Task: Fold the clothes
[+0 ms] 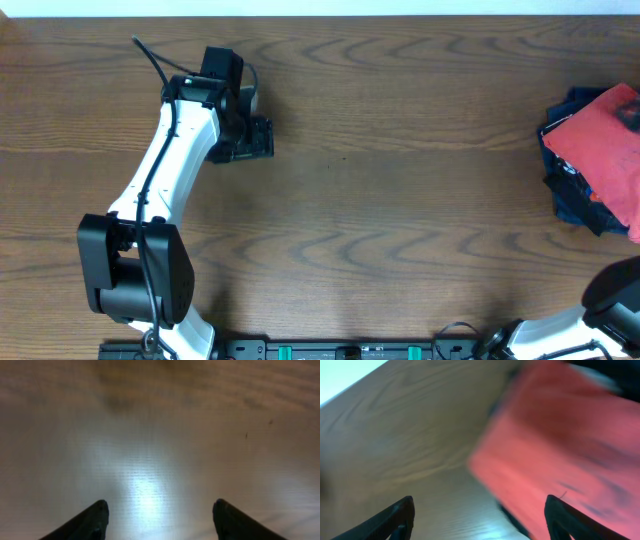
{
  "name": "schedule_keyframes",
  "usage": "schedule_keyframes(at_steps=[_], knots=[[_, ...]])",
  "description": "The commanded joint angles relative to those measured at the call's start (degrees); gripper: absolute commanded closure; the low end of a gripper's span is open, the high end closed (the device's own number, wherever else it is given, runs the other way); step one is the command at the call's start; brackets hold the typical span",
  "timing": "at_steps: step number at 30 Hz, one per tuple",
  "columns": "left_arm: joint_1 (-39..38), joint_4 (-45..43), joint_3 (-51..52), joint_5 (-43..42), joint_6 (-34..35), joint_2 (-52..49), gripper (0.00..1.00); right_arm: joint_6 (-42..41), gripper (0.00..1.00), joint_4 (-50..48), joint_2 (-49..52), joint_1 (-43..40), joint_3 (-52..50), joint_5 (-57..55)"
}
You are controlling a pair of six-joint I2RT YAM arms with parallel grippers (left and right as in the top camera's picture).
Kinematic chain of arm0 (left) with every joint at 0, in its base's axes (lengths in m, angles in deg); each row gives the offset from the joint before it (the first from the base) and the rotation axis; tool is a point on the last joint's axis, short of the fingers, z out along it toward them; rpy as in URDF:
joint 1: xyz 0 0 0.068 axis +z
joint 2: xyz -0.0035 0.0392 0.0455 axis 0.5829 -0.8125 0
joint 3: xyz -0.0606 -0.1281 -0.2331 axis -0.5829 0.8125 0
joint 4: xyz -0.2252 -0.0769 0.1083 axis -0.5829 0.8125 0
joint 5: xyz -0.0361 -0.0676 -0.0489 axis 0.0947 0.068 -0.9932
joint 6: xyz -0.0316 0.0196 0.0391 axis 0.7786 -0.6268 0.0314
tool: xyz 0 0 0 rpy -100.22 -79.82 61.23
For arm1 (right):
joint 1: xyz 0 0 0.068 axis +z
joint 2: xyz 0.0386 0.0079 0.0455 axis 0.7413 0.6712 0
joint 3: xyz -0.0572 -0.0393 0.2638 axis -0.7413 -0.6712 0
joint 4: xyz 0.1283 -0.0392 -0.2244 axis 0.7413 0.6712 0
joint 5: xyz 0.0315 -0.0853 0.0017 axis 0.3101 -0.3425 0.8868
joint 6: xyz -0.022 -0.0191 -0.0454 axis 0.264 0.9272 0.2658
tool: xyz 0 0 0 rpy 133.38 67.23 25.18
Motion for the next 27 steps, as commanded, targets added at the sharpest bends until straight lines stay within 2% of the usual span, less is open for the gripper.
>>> schedule_keyframes(at_steps=[1,2,3,4,8,14,18,22,27], knots=[[0.1,-2.6,0.3,4.0,-6.3,-0.4,0.26,5.4,0.16,-0.2,-0.4,8.0,-0.2,1.2],[0.1,-3.4,0.3,5.4,-6.4,-0.4,0.20,5.3,0.14,-0.5,-0.4,10.3,-0.2,-1.2],[0.1,-3.9,0.3,6.6,-6.4,-0.4,0.05,5.2,0.09,-0.9,-0.4,13.2,-0.2,-4.2],[0.2,-4.1,0.3,7.3,-6.4,-0.4,0.02,4.4,0.03,-1.4,-0.4,16.0,-0.2,-7.2],[0.4,-4.2,0.0,8.3,-6.6,-0.3,0.02,-0.2,0.01,-4.1,-0.4,25.2,-0.2,-17.5],[2.0,-1.6,-4.6,9.2,-6.6,0.8,0.02,-3.5,0.01,-5.8,-0.4,33.4,-0.2,-19.3],[2.1,3.8,-5.8,9.2,-6.6,3.6,0.02,-8.3,0.01,-3.7,-0.7,33.6,-0.2,-19.8],[2.1,9.5,-5.7,9.7,-5.9,8.9,0.02,-9.5,0.01,-0.7,-1.9,31.9,-0.2,-19.5],[2.1,9.5,-2.0,10.0,-4.3,19.4,0.02,-9.5,0.01,0.9,-6.8,30.1,-1.4,-19.3]])
